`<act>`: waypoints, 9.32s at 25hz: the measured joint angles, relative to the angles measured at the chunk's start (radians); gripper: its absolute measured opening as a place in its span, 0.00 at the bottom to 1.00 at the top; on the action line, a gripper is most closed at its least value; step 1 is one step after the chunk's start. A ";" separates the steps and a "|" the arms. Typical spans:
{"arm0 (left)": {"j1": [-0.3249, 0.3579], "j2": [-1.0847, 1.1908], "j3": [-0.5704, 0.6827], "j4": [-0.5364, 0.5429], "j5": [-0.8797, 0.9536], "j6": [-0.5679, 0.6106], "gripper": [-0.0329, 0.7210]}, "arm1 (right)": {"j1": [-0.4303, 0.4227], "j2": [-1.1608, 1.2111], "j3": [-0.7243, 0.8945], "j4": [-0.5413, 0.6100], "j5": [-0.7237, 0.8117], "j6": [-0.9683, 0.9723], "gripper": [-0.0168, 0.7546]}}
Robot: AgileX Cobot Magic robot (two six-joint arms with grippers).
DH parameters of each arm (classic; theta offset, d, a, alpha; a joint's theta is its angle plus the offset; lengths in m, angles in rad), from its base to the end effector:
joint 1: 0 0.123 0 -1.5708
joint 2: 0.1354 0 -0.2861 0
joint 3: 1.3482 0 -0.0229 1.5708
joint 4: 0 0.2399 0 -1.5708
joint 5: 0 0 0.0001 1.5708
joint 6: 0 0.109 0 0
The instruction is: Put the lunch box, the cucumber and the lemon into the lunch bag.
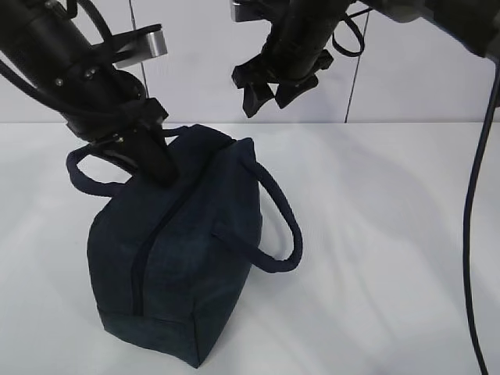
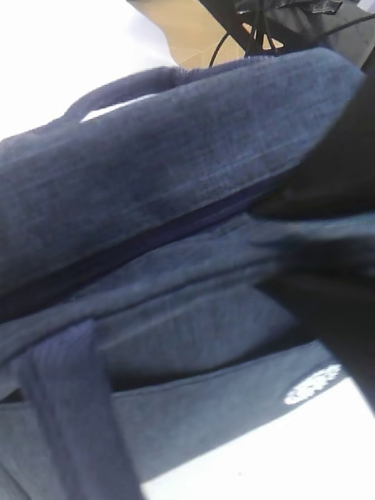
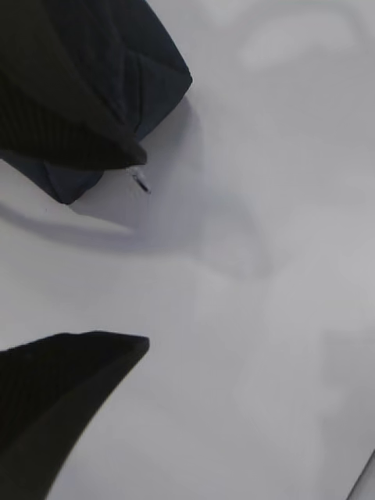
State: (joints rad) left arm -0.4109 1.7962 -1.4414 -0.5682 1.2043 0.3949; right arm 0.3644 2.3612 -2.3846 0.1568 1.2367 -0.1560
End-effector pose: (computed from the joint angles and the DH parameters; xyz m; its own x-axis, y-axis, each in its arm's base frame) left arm 0.3020 -0.1913 0.2563 -0.8212 0.5174 -0.2407 0.5657 0.6831 -0.4619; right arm 0.4719 0.1972 0.2471 -0.7945 -0.4131 -0.4451 -0.4976 0.8630 0.0871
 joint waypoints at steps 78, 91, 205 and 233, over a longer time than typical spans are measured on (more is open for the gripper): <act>0.000 -1.235 0.216 0.512 0.074 -0.370 0.37 | 0.000 -1.694 1.324 -0.210 0.027 0.067 0.48; 0.000 -1.546 0.415 0.512 0.074 -0.367 0.37 | 0.000 -2.089 1.532 -0.210 0.032 0.049 0.48; 0.379 -1.785 0.929 0.472 -0.087 -0.286 0.37 | -0.299 -2.379 1.876 -0.157 -0.094 0.081 0.48; 0.379 -1.785 0.929 0.472 -0.087 -0.286 0.37 | -0.299 -2.379 1.876 -0.157 -0.095 0.081 0.48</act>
State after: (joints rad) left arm -0.0324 0.0116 -0.5120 -0.0962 1.1171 0.1090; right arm 0.0654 -0.0175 -0.5081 0.0000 1.1413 -0.0747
